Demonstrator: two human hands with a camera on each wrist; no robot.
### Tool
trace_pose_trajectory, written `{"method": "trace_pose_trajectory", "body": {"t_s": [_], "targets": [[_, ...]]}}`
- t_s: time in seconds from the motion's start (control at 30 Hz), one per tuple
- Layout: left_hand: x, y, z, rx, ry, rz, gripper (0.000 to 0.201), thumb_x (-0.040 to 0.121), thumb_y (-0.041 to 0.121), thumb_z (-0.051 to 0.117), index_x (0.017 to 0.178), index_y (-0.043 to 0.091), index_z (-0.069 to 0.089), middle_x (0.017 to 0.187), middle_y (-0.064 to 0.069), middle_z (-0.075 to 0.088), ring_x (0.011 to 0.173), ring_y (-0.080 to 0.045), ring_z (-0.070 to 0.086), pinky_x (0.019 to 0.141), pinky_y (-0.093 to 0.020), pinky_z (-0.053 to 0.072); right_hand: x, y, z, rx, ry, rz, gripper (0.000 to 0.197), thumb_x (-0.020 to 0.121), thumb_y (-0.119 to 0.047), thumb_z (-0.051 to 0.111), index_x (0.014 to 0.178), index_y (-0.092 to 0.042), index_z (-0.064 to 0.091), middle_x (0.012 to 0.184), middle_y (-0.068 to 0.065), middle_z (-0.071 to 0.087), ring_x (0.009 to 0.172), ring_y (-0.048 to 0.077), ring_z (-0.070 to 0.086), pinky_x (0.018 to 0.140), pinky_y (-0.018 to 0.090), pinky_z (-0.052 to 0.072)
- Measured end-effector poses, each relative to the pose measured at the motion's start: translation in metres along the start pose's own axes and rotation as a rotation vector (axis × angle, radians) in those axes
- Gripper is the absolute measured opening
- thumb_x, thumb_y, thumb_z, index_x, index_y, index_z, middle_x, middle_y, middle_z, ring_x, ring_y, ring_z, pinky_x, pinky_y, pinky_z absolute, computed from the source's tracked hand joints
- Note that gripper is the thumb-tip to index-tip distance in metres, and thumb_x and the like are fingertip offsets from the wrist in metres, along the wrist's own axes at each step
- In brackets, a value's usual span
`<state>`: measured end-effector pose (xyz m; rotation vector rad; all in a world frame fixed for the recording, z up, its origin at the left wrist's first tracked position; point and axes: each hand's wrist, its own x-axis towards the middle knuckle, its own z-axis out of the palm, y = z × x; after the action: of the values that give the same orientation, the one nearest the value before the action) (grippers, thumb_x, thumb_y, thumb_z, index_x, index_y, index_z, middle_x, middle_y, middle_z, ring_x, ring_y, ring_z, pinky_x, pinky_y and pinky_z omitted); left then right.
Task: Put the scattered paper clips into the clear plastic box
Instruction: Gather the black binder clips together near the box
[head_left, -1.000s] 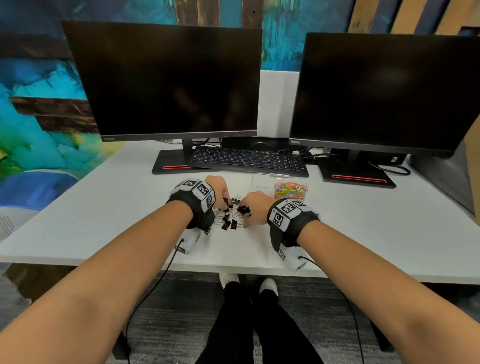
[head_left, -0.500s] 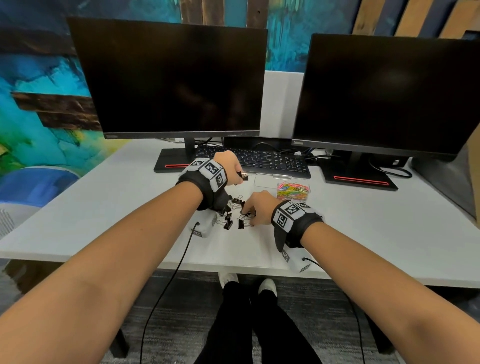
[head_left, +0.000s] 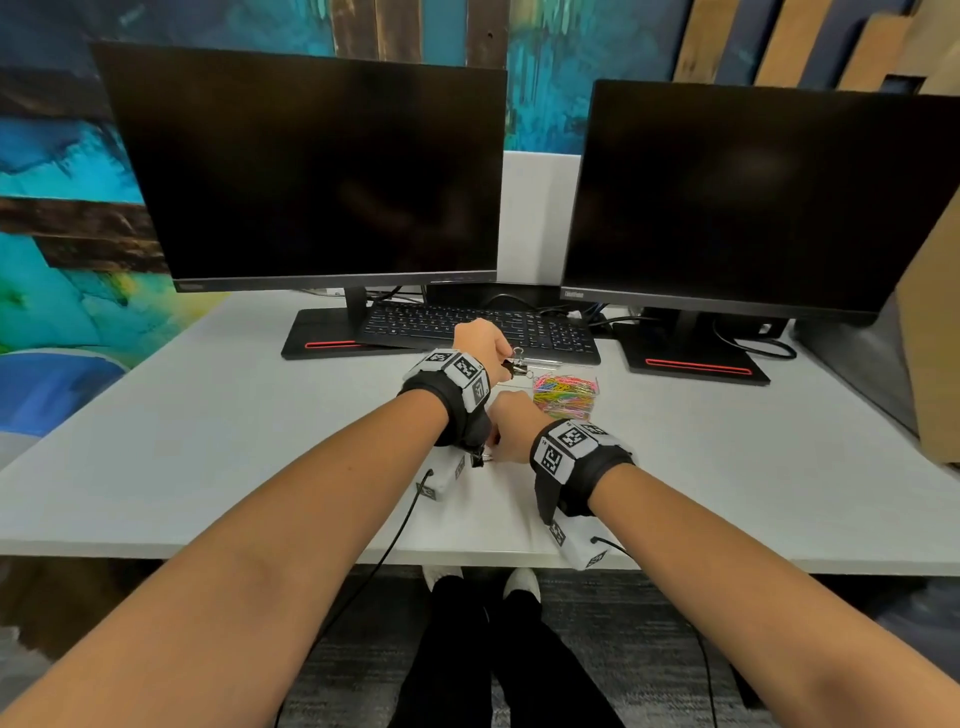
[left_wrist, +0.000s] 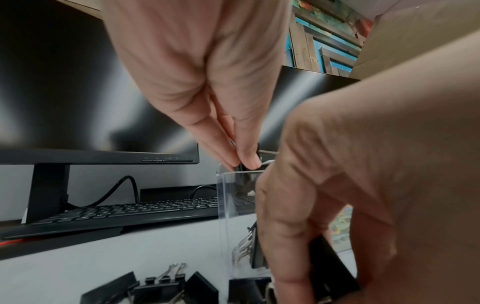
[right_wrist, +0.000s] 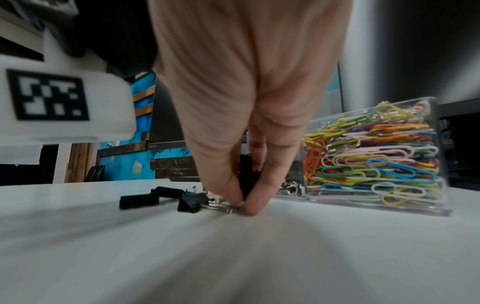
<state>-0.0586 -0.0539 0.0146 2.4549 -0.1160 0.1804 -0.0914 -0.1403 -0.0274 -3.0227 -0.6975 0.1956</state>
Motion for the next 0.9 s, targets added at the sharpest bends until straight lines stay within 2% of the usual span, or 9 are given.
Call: {"method": "trace_pose_trajectory", "body": {"t_s": [0.03,0.13,0.27,0.4,0.53,0.63,0.77,0.83,0.9], "targets": [[0.001,-0.001,0.001,-0.017,-0.004,-0.005,0.028,0.073,0.005,0.078,0.101,0.003,0.072,0.101,-0.011,0.072,0.100,-0.020,0.067,0.092,-0.028,0.052,0.000,0.001,0.001,0.013,0.011,0.007,0.012,0.082,-0.011,0.065,0.071,-0.012,0.069,0.100,0.008,0.068,0.096,0.025,0.062,0.077,0.024,0.044],[0.001,-0.002,0.003,-0.046,-0.024,-0.002,0.028,0.072,0.002,0.077,0.099,0.004,0.073,0.100,-0.012,0.072,0.098,-0.020,0.068,0.091,-0.028,0.053,-0.001,0.007,0.007,0.078,0.036,-0.001,0.020,0.082,-0.004,0.059,0.092,-0.007,0.076,0.102,0.006,0.072,0.099,0.025,0.064,0.090,0.027,0.050],[0.001,-0.004,-0.001,-0.045,-0.036,0.013,0.029,0.072,0.002,0.077,0.101,0.004,0.072,0.102,-0.011,0.072,0.098,-0.019,0.067,0.088,-0.026,0.054,-0.010,0.015,0.002,0.163,0.104,-0.053,0.022,0.082,0.002,0.060,0.095,-0.006,0.075,0.101,0.009,0.073,0.099,0.023,0.063,0.086,0.022,0.046],[0.002,-0.009,-0.007,-0.021,-0.034,0.018,0.029,0.072,0.001,0.078,0.101,0.004,0.072,0.102,-0.011,0.072,0.099,-0.020,0.067,0.088,-0.025,0.053,-0.019,0.020,-0.022,0.191,0.161,-0.091,0.018,0.083,-0.005,0.062,0.094,-0.008,0.076,0.099,0.005,0.073,0.092,0.017,0.063,0.083,0.019,0.044],[0.002,-0.020,-0.018,0.066,-0.004,0.014,0.026,0.076,0.002,0.075,0.102,0.005,0.072,0.104,-0.009,0.072,0.100,-0.019,0.067,0.091,-0.026,0.052,-0.013,0.029,-0.048,0.242,0.283,-0.040,0.019,0.083,-0.002,0.059,0.091,-0.009,0.075,0.098,0.002,0.071,0.094,0.015,0.062,0.094,0.021,0.043],[-0.001,-0.032,-0.027,0.154,-0.035,-0.025,0.028,0.079,0.006,0.073,0.107,0.007,0.071,0.109,-0.007,0.071,0.103,-0.018,0.065,0.094,-0.024,0.050,0.002,0.035,-0.056,0.314,0.400,0.051,0.020,0.087,-0.002,0.056,0.096,-0.008,0.073,0.106,0.007,0.068,0.102,0.020,0.062,0.088,0.017,0.042],[-0.011,-0.044,-0.039,0.247,-0.107,-0.069,0.034,0.083,0.011,0.070,0.116,0.004,0.067,0.120,-0.007,0.066,0.113,-0.020,0.061,0.099,-0.024,0.045,0.019,0.036,-0.056,0.234,0.307,0.112,0.025,0.091,-0.006,0.055,0.113,-0.008,0.067,0.120,0.011,0.063,0.114,0.025,0.057,0.099,0.026,0.045],[-0.015,-0.051,-0.046,0.288,-0.134,-0.085,0.036,0.083,0.013,0.069,0.118,0.005,0.065,0.122,-0.007,0.065,0.114,-0.020,0.060,0.100,-0.025,0.045,0.022,0.036,-0.055,0.214,0.250,0.127,0.026,0.090,-0.008,0.057,0.114,-0.010,0.066,0.119,0.012,0.064,0.113,0.026,0.057,0.097,0.030,0.048],[-0.020,-0.058,-0.051,0.319,-0.173,-0.101,0.036,0.084,0.016,0.069,0.119,0.007,0.065,0.123,-0.006,0.064,0.114,-0.020,0.060,0.099,-0.026,0.046,0.023,0.036,-0.052,0.203,0.294,0.108,0.026,0.089,-0.006,0.055,0.113,-0.010,0.067,0.118,0.013,0.063,0.111,0.028,0.058,0.096,0.033,0.048]]}}
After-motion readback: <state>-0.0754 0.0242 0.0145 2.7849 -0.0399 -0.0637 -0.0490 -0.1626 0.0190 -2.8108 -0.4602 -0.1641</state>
